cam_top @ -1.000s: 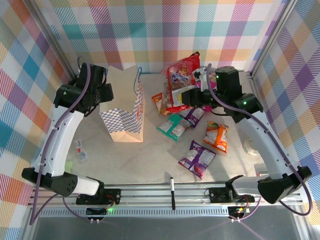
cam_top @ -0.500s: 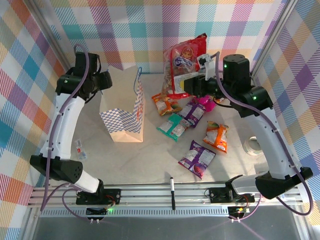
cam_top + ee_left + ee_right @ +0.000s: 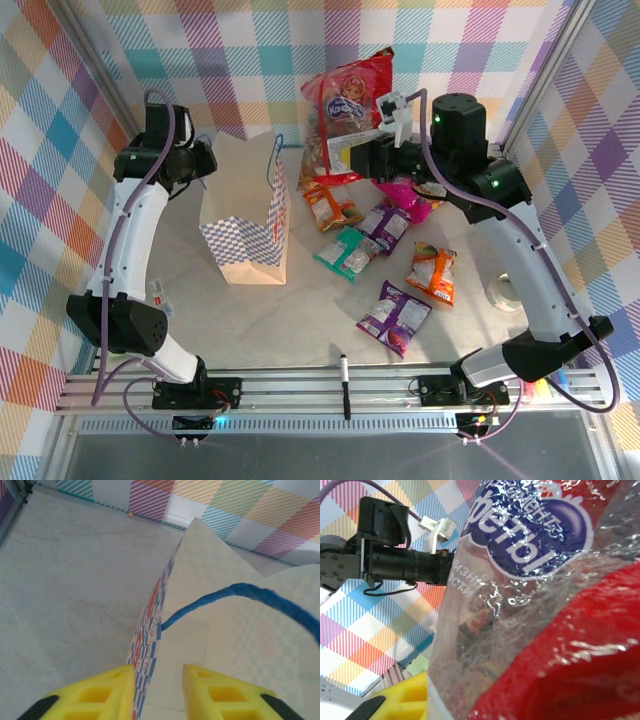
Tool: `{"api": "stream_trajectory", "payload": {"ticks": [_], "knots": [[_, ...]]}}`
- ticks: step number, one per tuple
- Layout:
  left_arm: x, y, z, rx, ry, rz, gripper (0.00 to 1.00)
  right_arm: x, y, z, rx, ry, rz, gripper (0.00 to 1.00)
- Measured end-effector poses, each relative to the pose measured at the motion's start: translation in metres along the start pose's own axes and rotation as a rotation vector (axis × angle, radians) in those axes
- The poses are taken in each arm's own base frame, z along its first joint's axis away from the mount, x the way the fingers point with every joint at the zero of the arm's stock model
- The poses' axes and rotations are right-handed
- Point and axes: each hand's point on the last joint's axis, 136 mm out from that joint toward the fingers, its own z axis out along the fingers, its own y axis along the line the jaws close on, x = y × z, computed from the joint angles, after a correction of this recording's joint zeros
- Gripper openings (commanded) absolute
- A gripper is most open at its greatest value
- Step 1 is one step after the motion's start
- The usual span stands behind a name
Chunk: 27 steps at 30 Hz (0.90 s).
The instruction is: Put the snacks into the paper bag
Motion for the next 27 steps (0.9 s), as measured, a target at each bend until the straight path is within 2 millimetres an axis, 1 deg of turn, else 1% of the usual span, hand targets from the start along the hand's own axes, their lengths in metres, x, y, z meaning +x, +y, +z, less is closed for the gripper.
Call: {"api": "stream_trajectory", "payload": {"ticks": [3, 8, 13, 18, 21, 24, 27], "knots": [[0.001, 0.002, 0.002, 0.024, 0.002, -0.022, 0.24, -0.003, 0.013, 0.003, -0.036, -0.004, -0.018, 0.23], [0.002, 0.000, 0.004, 0.062, 0.006, -0.046, 0.20, -0.012, 0.038, 0.003, -0.095, -0.035, -0.063, 0.23], [0.003, 0.000, 0.005, 0.090, 0.008, -0.064, 0.19, -0.015, 0.050, 0.004, -0.125, -0.052, -0.087, 0.23], [0.006, 0.002, 0.006, 0.111, 0.012, -0.093, 0.16, -0.019, 0.053, 0.007, -0.141, -0.068, -0.109, 0.23], [0.007, 0.002, 0.005, 0.127, 0.013, -0.110, 0.15, -0.023, 0.051, 0.016, -0.150, -0.073, -0.118, 0.23], [0.006, 0.002, 0.002, 0.142, 0.004, -0.121, 0.13, -0.025, 0.049, 0.031, -0.169, -0.067, -0.115, 0.23], [0.006, 0.000, 0.001, 0.158, 0.000, -0.131, 0.13, -0.023, 0.044, 0.051, -0.186, -0.051, -0.098, 0.22]]}}
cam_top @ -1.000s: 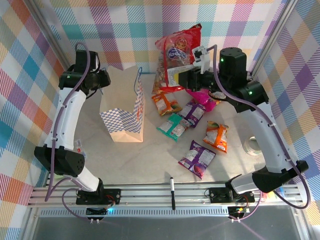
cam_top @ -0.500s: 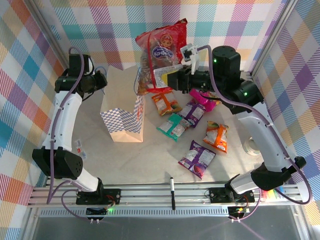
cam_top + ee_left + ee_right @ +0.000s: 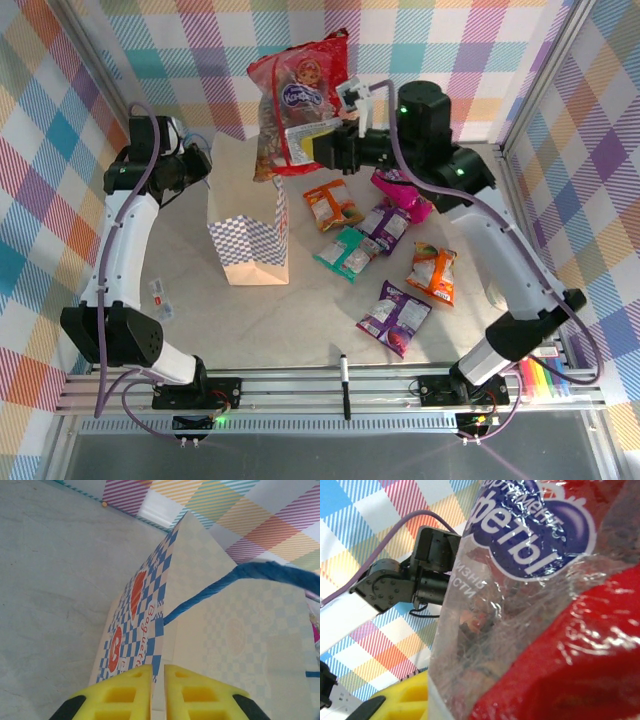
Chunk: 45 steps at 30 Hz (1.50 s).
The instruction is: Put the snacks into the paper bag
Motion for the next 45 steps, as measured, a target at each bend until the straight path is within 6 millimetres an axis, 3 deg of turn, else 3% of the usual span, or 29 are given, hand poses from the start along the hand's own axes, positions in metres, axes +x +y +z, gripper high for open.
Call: {"api": "stream_trajectory", "payload": {"ticks": [6, 16, 32, 45], "knots": [[0.003, -0.001, 0.004, 0.018, 0.007, -0.005, 0.12, 0.015, -0.010, 0.041, -0.033, 0.054, 0.047, 0.22], [0.011, 0.008, 0.009, 0.027, 0.025, -0.025, 0.11, 0.011, -0.009, 0.089, -0.083, 0.075, 0.056, 0.21], [0.011, 0.012, 0.003, 0.037, 0.005, -0.050, 0.11, 0.065, -0.043, 0.116, 0.037, 0.222, 0.142, 0.22], [0.015, 0.012, 0.006, 0.050, 0.013, -0.060, 0.11, 0.091, -0.028, 0.125, 0.053, 0.308, 0.112, 0.23]]}}
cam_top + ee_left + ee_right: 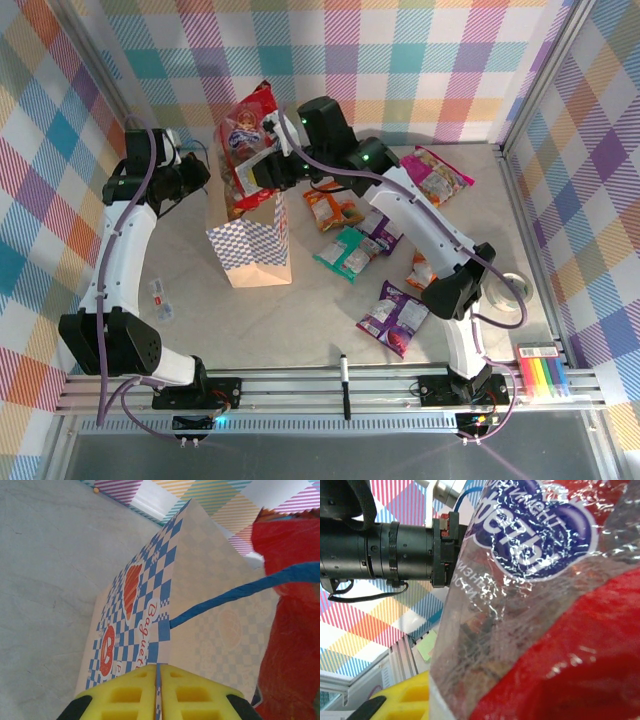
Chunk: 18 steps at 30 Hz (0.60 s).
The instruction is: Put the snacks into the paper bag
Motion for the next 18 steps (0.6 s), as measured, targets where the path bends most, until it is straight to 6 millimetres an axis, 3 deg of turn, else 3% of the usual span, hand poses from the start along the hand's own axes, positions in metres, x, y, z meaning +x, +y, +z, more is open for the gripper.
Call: {"api": "stream_trajectory", "payload": {"ticks": [18], "knots": [[0.001, 0.000, -0.001, 0.008, -0.003, -0.016, 0.09, 0.028, -0.022, 0.030, 0.059, 0.093, 0.027, 0.24]]}}
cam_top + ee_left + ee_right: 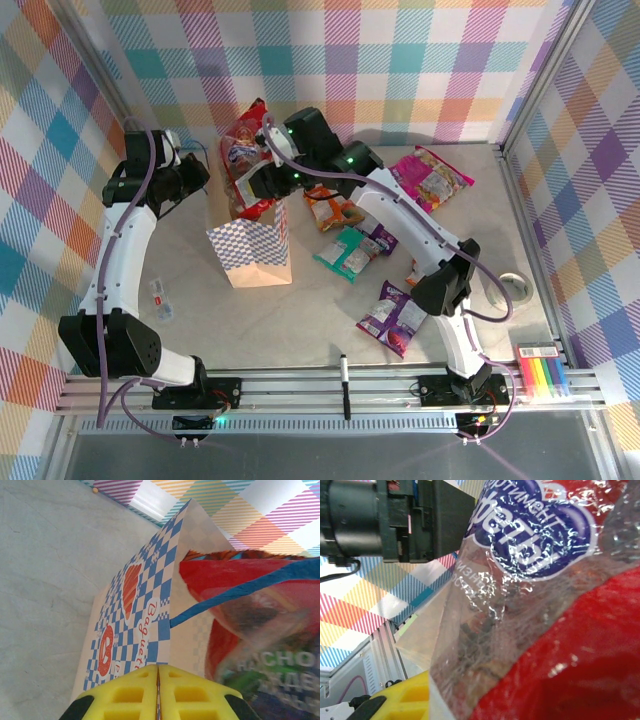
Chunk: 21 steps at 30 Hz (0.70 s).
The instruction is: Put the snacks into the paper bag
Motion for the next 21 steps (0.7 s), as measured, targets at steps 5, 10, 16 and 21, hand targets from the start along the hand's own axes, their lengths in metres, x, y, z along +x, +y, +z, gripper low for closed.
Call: {"api": "stream_trajectory", "payload": {"ticks": [5, 10, 16, 21], "knots": [[0.001, -0.002, 0.002, 0.014, 0.001, -0.005, 0.09, 0.006, -0.006, 0.011, 0.005, 0.027, 0.021, 0.26], [0.000, -0.002, 0.002, 0.017, -0.002, -0.004, 0.09, 0.009, -0.008, 0.020, -0.002, 0.040, 0.043, 0.30], [0.000, -0.002, 0.002, 0.018, -0.002, -0.005, 0.08, 0.011, -0.006, 0.021, -0.007, 0.047, 0.052, 0.36], [0.001, -0.003, 0.003, 0.023, 0.002, -0.006, 0.08, 0.005, -0.003, 0.019, -0.017, 0.025, 0.045, 0.38]]}}
